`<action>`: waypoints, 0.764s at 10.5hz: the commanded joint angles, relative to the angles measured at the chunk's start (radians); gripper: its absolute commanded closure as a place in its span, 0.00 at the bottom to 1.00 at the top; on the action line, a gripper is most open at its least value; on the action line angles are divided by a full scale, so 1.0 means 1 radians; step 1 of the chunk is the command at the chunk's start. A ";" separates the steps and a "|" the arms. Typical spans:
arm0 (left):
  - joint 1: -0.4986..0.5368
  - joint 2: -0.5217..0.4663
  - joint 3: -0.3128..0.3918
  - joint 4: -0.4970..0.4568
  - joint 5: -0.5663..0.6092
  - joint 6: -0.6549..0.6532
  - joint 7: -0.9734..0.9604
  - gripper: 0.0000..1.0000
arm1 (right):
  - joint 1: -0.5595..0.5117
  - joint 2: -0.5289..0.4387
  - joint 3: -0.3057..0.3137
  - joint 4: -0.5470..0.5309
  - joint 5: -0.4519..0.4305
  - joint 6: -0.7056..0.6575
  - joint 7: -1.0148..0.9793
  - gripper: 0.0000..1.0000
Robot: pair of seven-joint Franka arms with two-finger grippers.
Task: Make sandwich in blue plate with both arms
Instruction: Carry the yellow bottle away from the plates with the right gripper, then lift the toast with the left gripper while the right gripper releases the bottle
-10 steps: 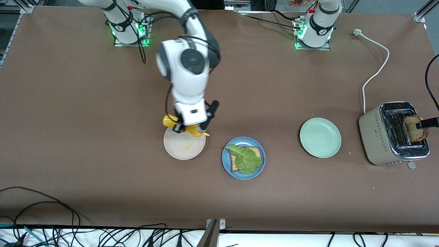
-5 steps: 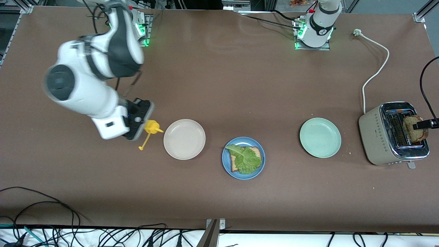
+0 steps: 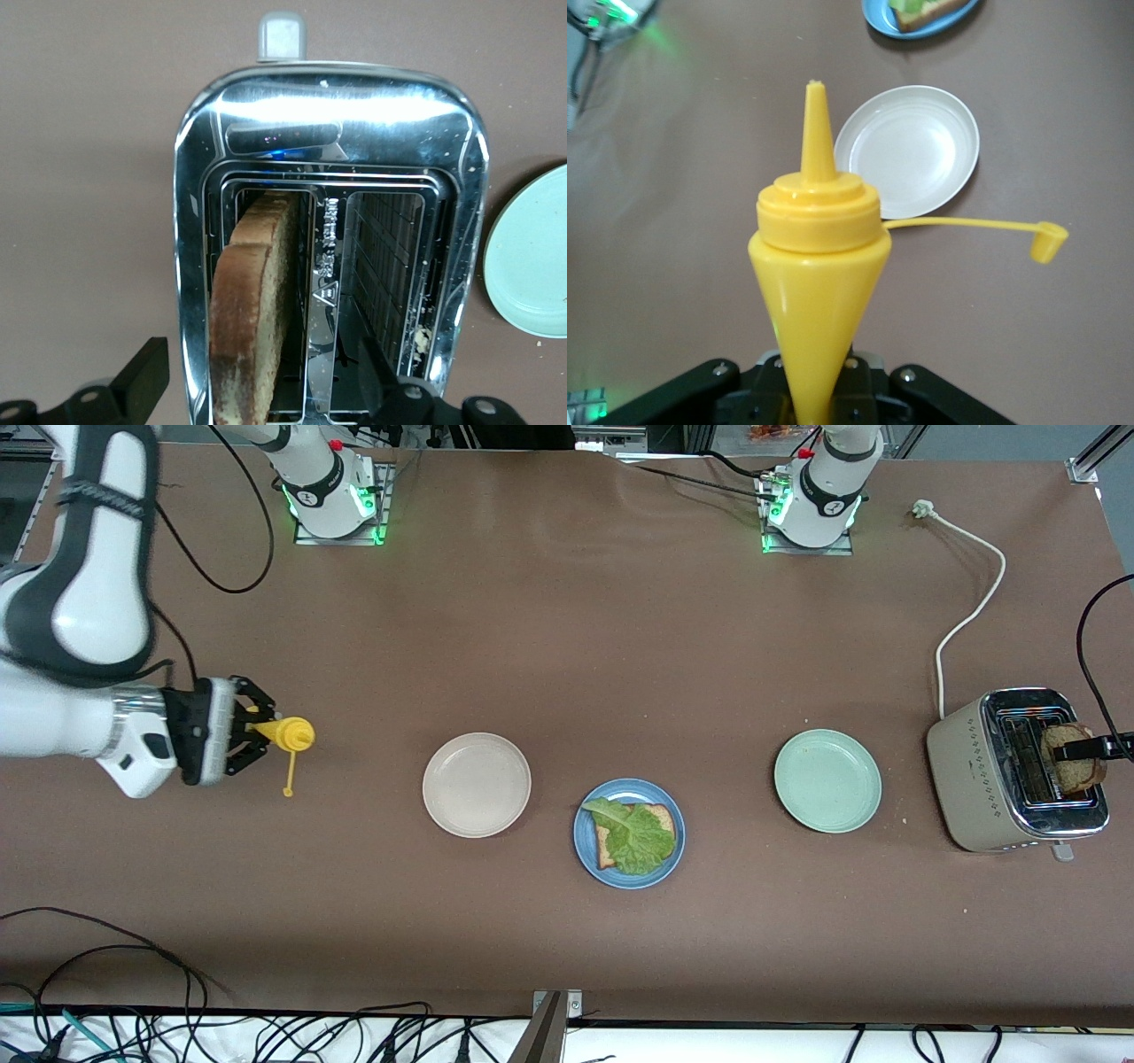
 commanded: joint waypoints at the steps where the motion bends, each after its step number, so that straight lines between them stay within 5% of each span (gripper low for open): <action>1: 0.003 0.013 -0.003 0.020 0.027 -0.008 0.010 0.66 | -0.141 0.026 0.025 -0.098 0.167 -0.112 -0.332 1.00; 2: 0.003 0.011 -0.003 0.026 0.028 -0.016 0.010 0.91 | -0.185 0.063 0.025 -0.113 0.224 -0.175 -0.430 1.00; 3: 0.000 0.007 -0.005 0.031 0.049 -0.028 0.010 1.00 | -0.236 0.111 0.027 -0.118 0.276 -0.245 -0.519 1.00; 6: 0.017 -0.019 -0.009 0.032 0.074 -0.036 0.059 1.00 | -0.330 0.264 0.030 -0.118 0.376 -0.399 -0.766 1.00; 8: 0.014 -0.061 -0.013 0.034 0.085 -0.072 0.065 1.00 | -0.412 0.335 0.100 -0.114 0.411 -0.441 -0.889 1.00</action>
